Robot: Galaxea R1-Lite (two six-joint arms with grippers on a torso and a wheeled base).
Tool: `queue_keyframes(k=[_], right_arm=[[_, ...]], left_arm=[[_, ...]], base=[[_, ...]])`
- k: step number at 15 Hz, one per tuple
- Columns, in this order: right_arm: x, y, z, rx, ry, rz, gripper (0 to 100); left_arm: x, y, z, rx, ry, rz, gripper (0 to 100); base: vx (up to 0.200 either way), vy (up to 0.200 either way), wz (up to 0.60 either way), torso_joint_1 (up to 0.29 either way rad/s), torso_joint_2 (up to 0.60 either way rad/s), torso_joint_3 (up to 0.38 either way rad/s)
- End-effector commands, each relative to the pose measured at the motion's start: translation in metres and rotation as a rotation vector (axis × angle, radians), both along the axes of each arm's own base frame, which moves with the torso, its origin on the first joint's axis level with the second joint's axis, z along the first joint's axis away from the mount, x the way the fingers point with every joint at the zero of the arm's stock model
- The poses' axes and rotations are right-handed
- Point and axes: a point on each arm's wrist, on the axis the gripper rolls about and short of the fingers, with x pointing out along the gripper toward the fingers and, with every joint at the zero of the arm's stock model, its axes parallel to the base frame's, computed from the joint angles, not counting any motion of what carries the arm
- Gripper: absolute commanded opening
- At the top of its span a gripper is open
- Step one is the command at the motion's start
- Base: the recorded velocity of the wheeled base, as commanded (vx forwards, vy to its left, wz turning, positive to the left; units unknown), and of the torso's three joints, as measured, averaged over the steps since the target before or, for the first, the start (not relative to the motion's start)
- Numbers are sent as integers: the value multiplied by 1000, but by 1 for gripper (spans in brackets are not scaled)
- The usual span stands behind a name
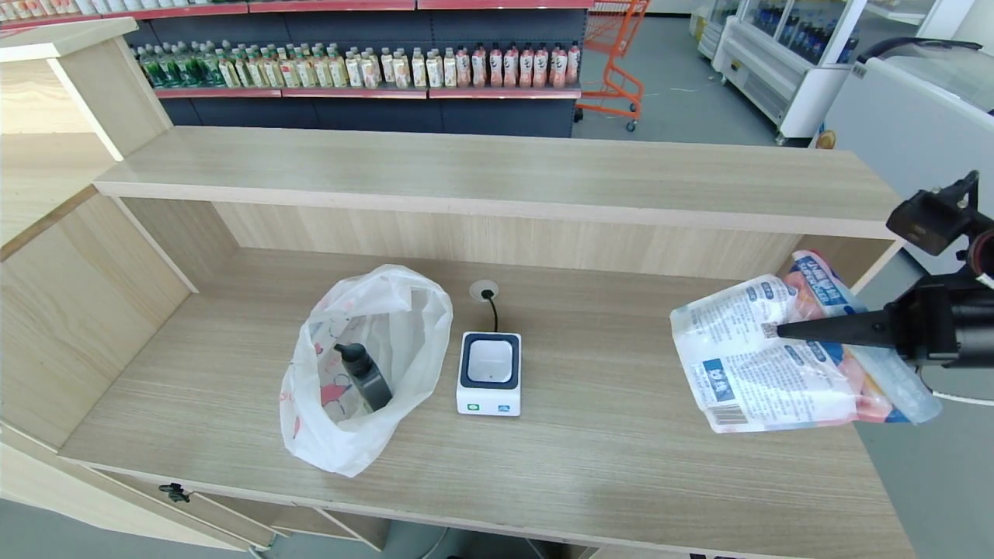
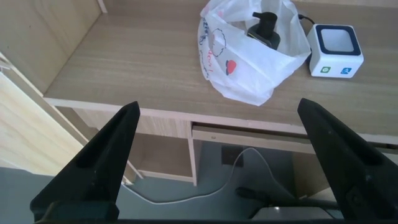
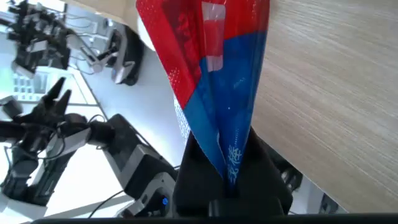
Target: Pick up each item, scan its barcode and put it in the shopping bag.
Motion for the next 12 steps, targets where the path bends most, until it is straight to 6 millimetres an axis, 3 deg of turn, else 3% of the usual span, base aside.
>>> queue_keyframes(k=[1, 6, 12], right_arm=[[-5, 4, 6, 16, -23, 32, 0], [-16, 33, 12, 160, 235, 55, 0], [-23, 50, -14, 158, 307, 123, 0]], left_arm=[[0, 0, 0, 0, 0, 0, 100], [0, 0, 0, 0, 0, 0, 100], [0, 0, 0, 0, 0, 0, 100]], base=[[0, 0, 0, 0, 0, 0], [0, 0, 0, 0, 0, 0], [0, 0, 0, 0, 0, 0]])
